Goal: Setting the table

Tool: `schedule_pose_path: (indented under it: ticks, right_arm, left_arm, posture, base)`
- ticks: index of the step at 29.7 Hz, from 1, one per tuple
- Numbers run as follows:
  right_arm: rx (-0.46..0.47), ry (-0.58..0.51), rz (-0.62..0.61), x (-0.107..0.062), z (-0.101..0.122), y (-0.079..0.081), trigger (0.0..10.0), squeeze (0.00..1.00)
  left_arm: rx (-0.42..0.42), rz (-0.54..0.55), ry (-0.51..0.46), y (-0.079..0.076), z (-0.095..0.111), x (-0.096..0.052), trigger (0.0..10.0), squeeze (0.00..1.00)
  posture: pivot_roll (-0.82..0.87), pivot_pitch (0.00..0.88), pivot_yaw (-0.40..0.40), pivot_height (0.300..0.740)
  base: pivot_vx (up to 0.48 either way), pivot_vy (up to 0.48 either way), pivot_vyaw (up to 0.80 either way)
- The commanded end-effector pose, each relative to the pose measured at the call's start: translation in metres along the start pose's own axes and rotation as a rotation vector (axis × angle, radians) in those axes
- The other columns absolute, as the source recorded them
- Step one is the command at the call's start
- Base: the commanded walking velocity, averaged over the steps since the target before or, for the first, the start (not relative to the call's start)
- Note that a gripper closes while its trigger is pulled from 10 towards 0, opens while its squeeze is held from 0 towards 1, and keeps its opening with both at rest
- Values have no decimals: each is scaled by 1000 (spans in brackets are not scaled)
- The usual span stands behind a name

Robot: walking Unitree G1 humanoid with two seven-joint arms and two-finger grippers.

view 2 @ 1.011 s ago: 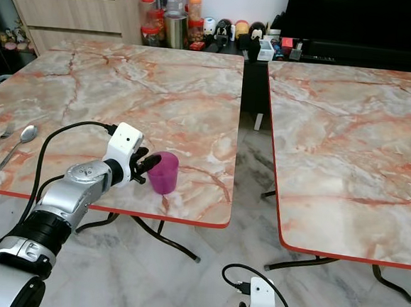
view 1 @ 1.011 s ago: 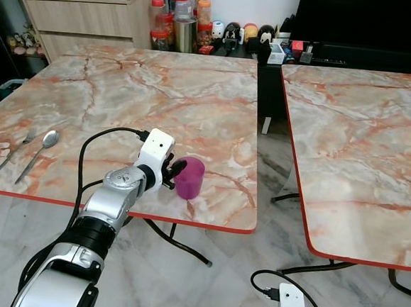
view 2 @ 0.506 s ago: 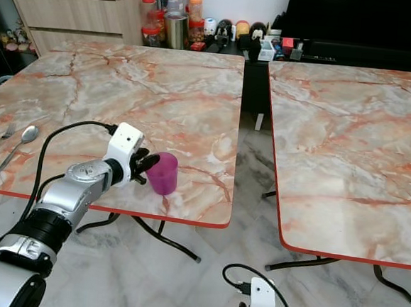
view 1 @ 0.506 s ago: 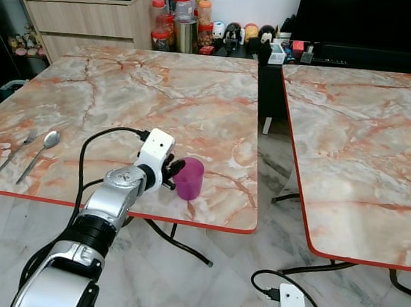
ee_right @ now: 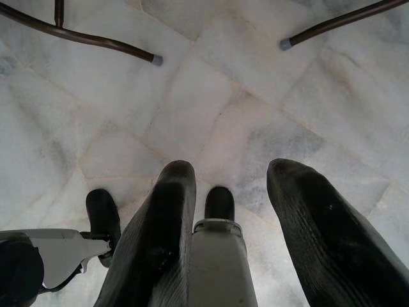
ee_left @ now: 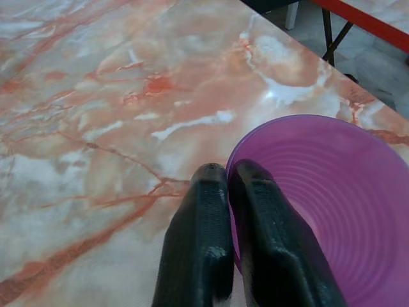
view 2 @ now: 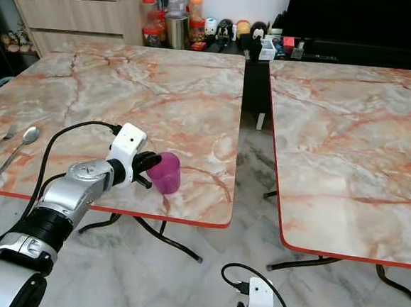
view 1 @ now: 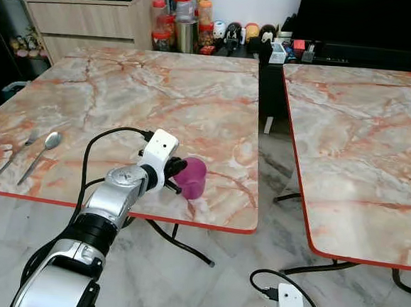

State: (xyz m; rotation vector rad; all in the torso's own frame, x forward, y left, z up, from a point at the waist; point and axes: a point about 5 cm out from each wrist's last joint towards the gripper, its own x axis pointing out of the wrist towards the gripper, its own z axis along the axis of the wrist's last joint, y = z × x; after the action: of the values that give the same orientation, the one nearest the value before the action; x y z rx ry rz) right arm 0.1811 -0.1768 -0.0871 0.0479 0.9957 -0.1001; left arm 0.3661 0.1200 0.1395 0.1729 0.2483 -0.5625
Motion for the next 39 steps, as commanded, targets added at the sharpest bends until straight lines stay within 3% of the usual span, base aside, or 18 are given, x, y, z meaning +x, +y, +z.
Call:
schedule_pose_path:
  ticks: [1, 8, 10, 12, 13, 17, 18, 19, 20, 22, 27, 33, 39]
  right_arm:
    - [15, -4, 2, 0, 2, 3, 10000, 0]
    - [11, -3, 1, 0, 2, 1, 10000, 0]
    - [11, -3, 0, 0, 2, 1, 10000, 0]
    - [7, -4, -1, 0, 2, 0, 10000, 0]
    - [7, -4, -1, 0, 2, 0, 10000, 0]
    - [-1, -4, -2, 0, 3, -2, 10000, 0]
    - [-2, -4, -3, 0, 3, -3, 10000, 0]
    - [-3, -4, -3, 0, 3, -3, 10000, 0]
    - [-5, -4, -4, 0, 3, -3, 10000, 0]
    - [-6, -4, -4, 0, 3, -4, 10000, 0]
    - [-6, 2, -6, 0, 0, -4, 10000, 0]
    - [-15, 10, -8, -1, -3, -7, 10000, 0]
    - [-26, 7, -14, -1, 0, -12, 10000, 0]
  left_arm:
    - [7, 8, 9, 3, 2, 0, 0, 0]
    - [-6, -2, 3, 1, -1, -1, 0, 0]
    - [-44, 28, -35, 4, 2, -2, 0, 0]
    - [-147, 94, -193, 11, 16, -6, 0, 0]
    - [-147, 94, -193, 11, 16, -6, 0, 0]
    - [-225, 152, -362, 13, 32, -12, 0, 0]
    - [-234, 157, -384, 14, 34, -13, 4784, 0]
    - [-239, 169, -403, 14, 35, -14, 4784, 0]
    - [-243, 190, -428, 14, 35, -15, 10000, 0]
    - [-247, 223, -456, 16, 36, -17, 10000, 0]
    - [-300, 445, -547, 36, 35, -30, 10000, 0]
    - [-262, 549, -564, 44, 38, -35, 10000, 0]
    - [-271, 567, -574, 42, 35, -35, 10000, 0]
  posture:
    - [2, 0, 57, 740]
    - [1, 0, 52, 740]
    - [0, 0, 51, 740]
    - [-1, 0, 45, 740]
    - [-1, 0, 45, 740]
    - [1, 0, 30, 740]
    - [1, 0, 30, 740]
    - [1, 0, 28, 740]
    - [2, 0, 28, 740]
    - [2, 0, 28, 740]
    - [-10, 0, 30, 740]
    - [-8, 0, 14, 740]
    - [-13, 0, 2, 740]
  base:
    - [0, 0, 0]
    - [0, 0, 0]
    - [0, 0, 0]
    - [0, 0, 0]
    - [0, 0, 0]
    - [0, 0, 0]
    - [0, 0, 0]
    - [0, 0, 0]
    - [0, 0, 0]
    - [0, 0, 0]
    - [0, 0, 0]
    - [0, -289, 0]
    - [0, -427, 0]
